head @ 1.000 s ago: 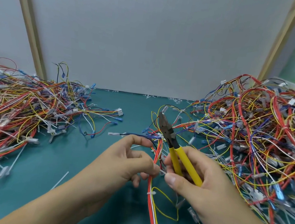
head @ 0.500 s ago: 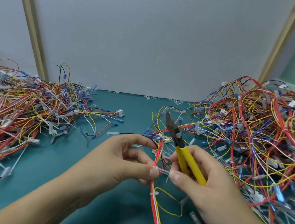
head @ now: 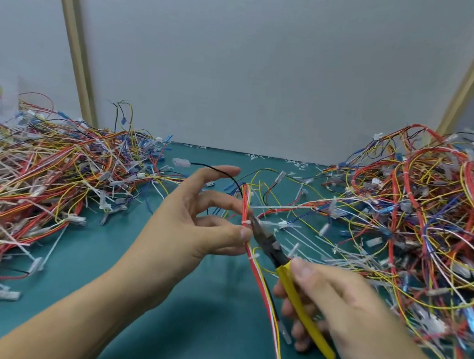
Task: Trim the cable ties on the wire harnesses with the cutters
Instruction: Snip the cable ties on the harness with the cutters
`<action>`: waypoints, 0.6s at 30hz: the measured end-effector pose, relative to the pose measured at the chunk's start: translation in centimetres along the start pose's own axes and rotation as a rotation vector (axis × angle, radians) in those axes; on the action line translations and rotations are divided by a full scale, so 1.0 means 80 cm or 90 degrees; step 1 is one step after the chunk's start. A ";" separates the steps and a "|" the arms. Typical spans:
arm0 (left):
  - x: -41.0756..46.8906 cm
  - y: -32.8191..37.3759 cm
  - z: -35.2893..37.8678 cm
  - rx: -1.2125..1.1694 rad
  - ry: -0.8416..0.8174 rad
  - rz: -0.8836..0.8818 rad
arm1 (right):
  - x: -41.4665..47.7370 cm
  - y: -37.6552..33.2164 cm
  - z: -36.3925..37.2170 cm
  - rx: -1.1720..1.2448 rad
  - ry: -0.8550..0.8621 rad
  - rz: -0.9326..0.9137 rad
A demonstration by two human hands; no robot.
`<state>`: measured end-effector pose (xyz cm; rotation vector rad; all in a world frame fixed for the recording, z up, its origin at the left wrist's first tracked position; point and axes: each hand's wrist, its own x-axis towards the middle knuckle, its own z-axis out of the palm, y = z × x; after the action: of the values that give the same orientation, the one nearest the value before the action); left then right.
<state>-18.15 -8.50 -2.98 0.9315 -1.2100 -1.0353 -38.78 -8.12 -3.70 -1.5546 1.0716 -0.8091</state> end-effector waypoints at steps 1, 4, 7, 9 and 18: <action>-0.001 -0.001 0.001 0.001 -0.006 0.001 | 0.001 0.000 0.000 0.005 0.001 0.003; -0.002 0.000 0.001 0.003 -0.009 0.008 | 0.002 -0.001 -0.003 0.003 0.003 0.022; -0.001 0.000 0.001 0.001 -0.004 0.015 | 0.001 -0.002 -0.003 0.001 -0.006 0.028; 0.000 -0.001 0.000 0.001 0.004 0.020 | 0.001 -0.003 -0.003 -0.011 -0.012 0.030; -0.002 -0.001 0.001 0.000 0.007 0.028 | -0.001 -0.004 -0.002 -0.034 -0.018 0.028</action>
<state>-18.25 -8.40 -3.08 0.9056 -1.2172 -0.9940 -38.87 -8.11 -3.37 -1.5769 1.1105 -0.7329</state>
